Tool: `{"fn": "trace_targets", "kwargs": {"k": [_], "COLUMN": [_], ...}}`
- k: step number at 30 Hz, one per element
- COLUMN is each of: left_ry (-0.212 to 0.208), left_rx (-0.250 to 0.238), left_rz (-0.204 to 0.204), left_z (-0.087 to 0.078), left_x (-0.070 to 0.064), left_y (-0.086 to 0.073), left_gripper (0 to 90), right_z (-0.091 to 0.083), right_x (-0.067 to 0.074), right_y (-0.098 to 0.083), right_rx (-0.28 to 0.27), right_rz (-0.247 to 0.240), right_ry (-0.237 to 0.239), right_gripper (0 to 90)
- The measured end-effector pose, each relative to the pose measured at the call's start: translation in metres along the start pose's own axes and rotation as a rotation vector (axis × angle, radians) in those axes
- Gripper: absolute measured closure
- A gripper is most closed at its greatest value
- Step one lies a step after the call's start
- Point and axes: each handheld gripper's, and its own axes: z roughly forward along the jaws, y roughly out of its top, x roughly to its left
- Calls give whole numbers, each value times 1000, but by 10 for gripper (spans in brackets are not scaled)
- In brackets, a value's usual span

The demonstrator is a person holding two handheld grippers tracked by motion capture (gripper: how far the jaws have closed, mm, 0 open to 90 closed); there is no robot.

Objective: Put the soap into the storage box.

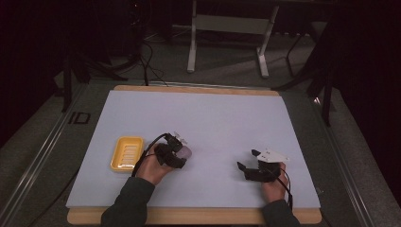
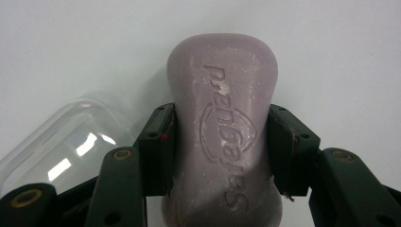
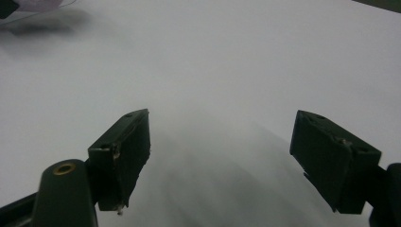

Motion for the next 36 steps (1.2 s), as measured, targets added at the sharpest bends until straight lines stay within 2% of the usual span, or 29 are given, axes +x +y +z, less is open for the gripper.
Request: {"fn": "trace_targets", "kwargs": {"k": [16,36], "left_ry": [4,25], "left_rx": [-24,-49], "left_rz": [-24,-78], "left_z": [-10,-24], "left_x": [8,22], "left_y": [-2,-8], "left_gripper": [490,491], "right_z": [0,0], "right_x": [0,0], "right_y": [0,0], "right_rx": [-1,0], "right_rz": [1,2], "right_ry": [-1,0], "right_gripper": [204,204]}}
